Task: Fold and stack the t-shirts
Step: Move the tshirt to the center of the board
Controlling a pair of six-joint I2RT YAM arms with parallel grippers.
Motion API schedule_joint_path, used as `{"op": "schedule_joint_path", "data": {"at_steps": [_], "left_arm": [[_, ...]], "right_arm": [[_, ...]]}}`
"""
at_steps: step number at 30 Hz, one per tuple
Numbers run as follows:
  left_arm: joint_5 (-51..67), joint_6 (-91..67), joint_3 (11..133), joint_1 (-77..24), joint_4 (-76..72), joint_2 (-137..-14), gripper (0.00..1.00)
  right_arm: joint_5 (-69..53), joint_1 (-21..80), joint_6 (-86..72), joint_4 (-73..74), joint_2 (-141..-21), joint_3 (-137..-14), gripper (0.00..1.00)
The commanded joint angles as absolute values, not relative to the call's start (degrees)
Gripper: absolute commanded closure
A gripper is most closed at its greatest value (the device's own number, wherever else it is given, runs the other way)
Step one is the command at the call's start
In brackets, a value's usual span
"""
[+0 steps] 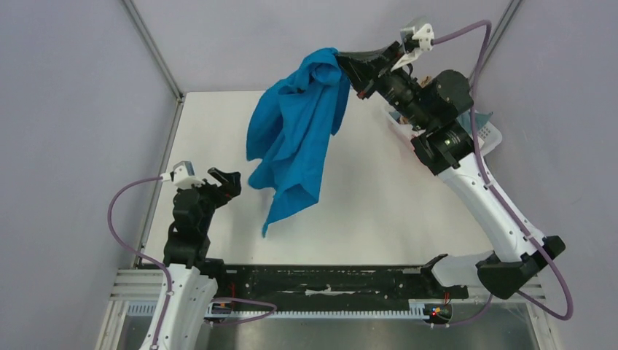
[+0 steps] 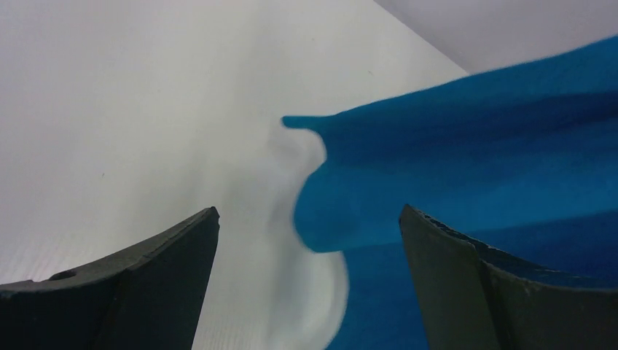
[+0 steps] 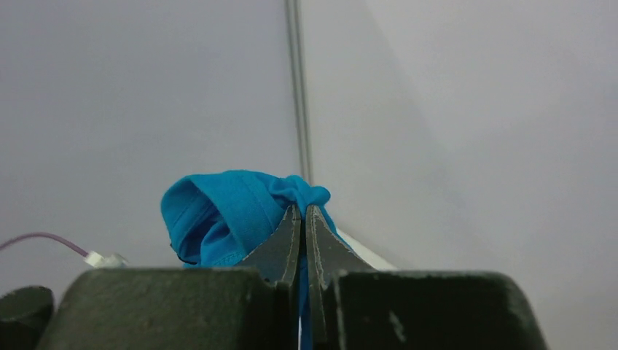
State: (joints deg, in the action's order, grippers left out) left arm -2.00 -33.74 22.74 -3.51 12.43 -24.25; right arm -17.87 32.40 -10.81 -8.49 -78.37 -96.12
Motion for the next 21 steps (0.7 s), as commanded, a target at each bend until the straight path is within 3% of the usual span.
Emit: {"op": "schedule_joint_path", "data": {"at_steps": [1,3,5,9,10,12,16,21], "left_arm": [[-6.74,-36.23,23.72,-3.57,14.98,-23.26,0.0],[-8.19,-36.77,23.76,-3.56,15.45,-23.34,0.0],[-8.87,-37.2,23.81,-3.56,15.92,-23.97,0.0],[-8.24,-38.3,23.95,-3.54,16.6,-26.89,0.0],[-7.63,-38.69,23.86,-3.54,16.73,-27.89,0.0],[-6.76,-39.38,23.81,-3.55,17.29,-30.05,0.0],[-4.76,-41.56,23.74,-3.52,18.68,-35.46,0.0],[0.94,-44.04,22.84,-3.53,21.32,-43.02,0.06]], "right_arm": [[-1.73,32.26,-4.69,-9.14,-68.27,-79.25,1.0],[6.7,31.89,-3.67,-7.0,-63.43,-68.85,0.99],[12.0,31.03,-3.46,-4.61,-60.04,-57.68,0.92],[17.28,28.01,-4.44,-3.09,-59.3,-42.59,0.7],[20.52,27.19,-5.13,-1.41,-60.51,-41.7,0.61],[29.97,26.47,-8.87,5.86,-64.96,-43.28,0.26],[34.52,26.58,-10.81,12.99,-69.46,-46.98,0.02],[27.6,31.46,-9.06,10.33,-66.83,-43.43,0.02]]}}
